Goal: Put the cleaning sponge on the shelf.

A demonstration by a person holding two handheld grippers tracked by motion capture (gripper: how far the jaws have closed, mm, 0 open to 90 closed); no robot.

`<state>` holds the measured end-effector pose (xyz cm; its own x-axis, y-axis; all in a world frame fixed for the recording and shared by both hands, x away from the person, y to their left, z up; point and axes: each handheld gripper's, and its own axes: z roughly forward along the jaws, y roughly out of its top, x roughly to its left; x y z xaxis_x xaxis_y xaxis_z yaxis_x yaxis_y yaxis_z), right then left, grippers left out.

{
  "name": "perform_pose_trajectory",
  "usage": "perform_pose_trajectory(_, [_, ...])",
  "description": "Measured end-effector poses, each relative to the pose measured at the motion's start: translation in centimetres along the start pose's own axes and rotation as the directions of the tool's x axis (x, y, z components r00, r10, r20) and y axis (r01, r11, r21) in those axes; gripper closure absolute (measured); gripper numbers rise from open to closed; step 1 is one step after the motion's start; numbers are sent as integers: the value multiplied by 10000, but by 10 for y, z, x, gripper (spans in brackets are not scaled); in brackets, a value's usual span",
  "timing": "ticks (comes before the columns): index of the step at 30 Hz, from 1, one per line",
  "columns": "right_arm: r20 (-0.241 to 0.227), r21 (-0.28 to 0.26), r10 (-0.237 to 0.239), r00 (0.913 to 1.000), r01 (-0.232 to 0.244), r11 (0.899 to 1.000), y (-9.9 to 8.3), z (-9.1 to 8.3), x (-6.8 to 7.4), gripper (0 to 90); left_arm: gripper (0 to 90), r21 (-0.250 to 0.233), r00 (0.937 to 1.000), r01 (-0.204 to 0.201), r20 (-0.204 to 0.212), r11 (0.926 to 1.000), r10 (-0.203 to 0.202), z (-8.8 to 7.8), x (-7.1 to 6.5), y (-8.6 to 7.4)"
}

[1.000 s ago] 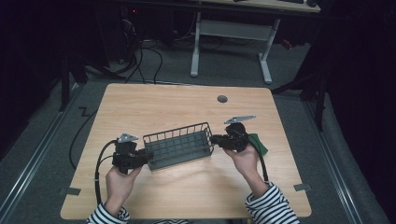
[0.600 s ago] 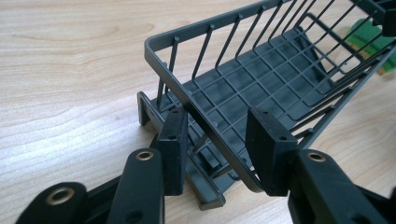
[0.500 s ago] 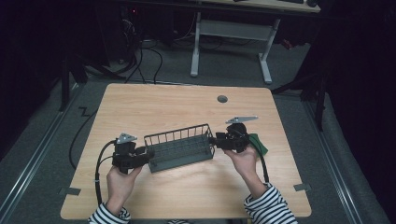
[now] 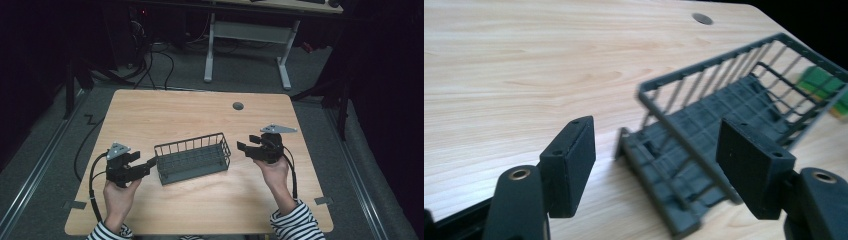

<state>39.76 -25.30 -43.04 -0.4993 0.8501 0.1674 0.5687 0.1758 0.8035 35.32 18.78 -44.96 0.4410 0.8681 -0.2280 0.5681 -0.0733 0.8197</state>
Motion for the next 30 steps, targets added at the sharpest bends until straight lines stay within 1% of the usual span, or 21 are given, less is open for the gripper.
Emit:
perform_pose_trajectory(2, [204, 151, 72, 9998, -75, 9999, -5, -3, -7, 341, 326, -63, 9999, 28, -159, 10000, -29, -2, 7, -4])
perform_pose_trajectory(3, [359, 143, 54, 9993, -59, 9999, -7, -5, -11, 341, 323, -85, 9995, 24, -326, 10000, -26, -3, 12, -7])
perform_pose_trajectory(5, [745, -134, 41, 9972, -31, 9999, -14, -11, -20, 342, 318, -78, 9980, -37, -635, 10000, 32, -3, 20, -13])
perform_pose_trajectory(6, [1115, -32, -10, 9938, 14, 10000, -19, -15, -27, 336, 317, -48, 9965, -51, -839, 10000, 47, -2, 25, -16])
perform_pose_trajectory(7, [1115, -32, -10, 9938, 14, 10000, -19, -15, -27, 336, 317, 32, 9949, 0, -1012, 10000, 3, 0, 29, -20])
perform_pose_trajectory(8, [1390, 118, -98, 9902, 83, 9999, -22, -16, -32, 340, 316, 111, 9929, 83, -1188, 9999, -69, 1, 34, -25])
perform_pose_trajectory(9, [1609, 146, -47, 9870, 24, 9999, -26, -18, -38, 349, 316, 178, 9902, 237, -1377, 9996, -210, 3, 40, -30])
perform_pose_trajectory(10, [1799, 253, 163, 9835, -212, 9995, -30, -20, -45, 345, 316, 208, 9886, 326, -1477, 9993, -291, 4, 43, -33])
perform_pose_trajectory(11, [1917, 364, 258, 9811, -334, 9988, -33, -20, -50, 332, 316, 256, 9858, 422, -1637, 9988, -375, 6, 47, -38])
perform_pose_trajectory(12, [2110, 662, 303, 9770, -452, 9968, -37, -21, -57, 307, 316, 318, 9831, 471, -1784, 9984, -407, 7, 50, -42])
perform_pose_trajectory(13, [2277, 855, 255, 9734, -461, 9953, -40, -20, -61, 294, 316, 384, 9811, 486, -1890, 9981, -405, 9, 51, -45])
perform_pose_trajectory(15, [2544, 933, 199, 9669, -450, 9946, -46, -20, -67, 284, 315, 639, 9773, 458, -2095, 9969, -314, 13, 55, -51])
perform_pose_trajectory(16, [2672, 1057, 229, 9634, -529, 9930, -50, -19, -71, 264, 316, 696, 9758, 396, -2175, 9968, -236, 15, 56, -53])
perform_pose_trajectory(18, [2782, 1233, 234, 9603, -599, 9906, -55, -16, -74, 245, 314, 952, 9705, 224, -2411, 9952, 12, 20, 58, -58])
perform_pose_trajectory(21, [2926, 1295, 303, 9558, -710, 9890, -61, -8, -79, 225, 310, 1203, 9662, 35, -2564, 9927, 276, 26, 60, -61])
perform_pose_trajectory(24, [2978, 1389, 438, 9536, -886, 9863, -64, -2, -83, 205, 310, 1386, 9613, -136, -2709, 9902, 512, 31, 61, -64])
perform_pose_trajectory(26, [2965, 1490, 425, 9541, -902, 9847, -66, 3, -85, 195, 308, 1477, 9580, -189, -2803, 9888, 602, 33, 61, -67])
perform_pose_trajectory(27, [2968, 1526, 397, 9541, -884, 9843, -67, 5, -86, 189, 301, 1414, 9566, -263, -2839, 9896, 659, 34, 61, -68])
perform_pose_trajectory(30, [2949, 1744, 339, 9549, -886, 9807, -69, 9, -88, 186, 300, 1398, 9561, -248, -2860, 9899, 643, 34, 61, -68])
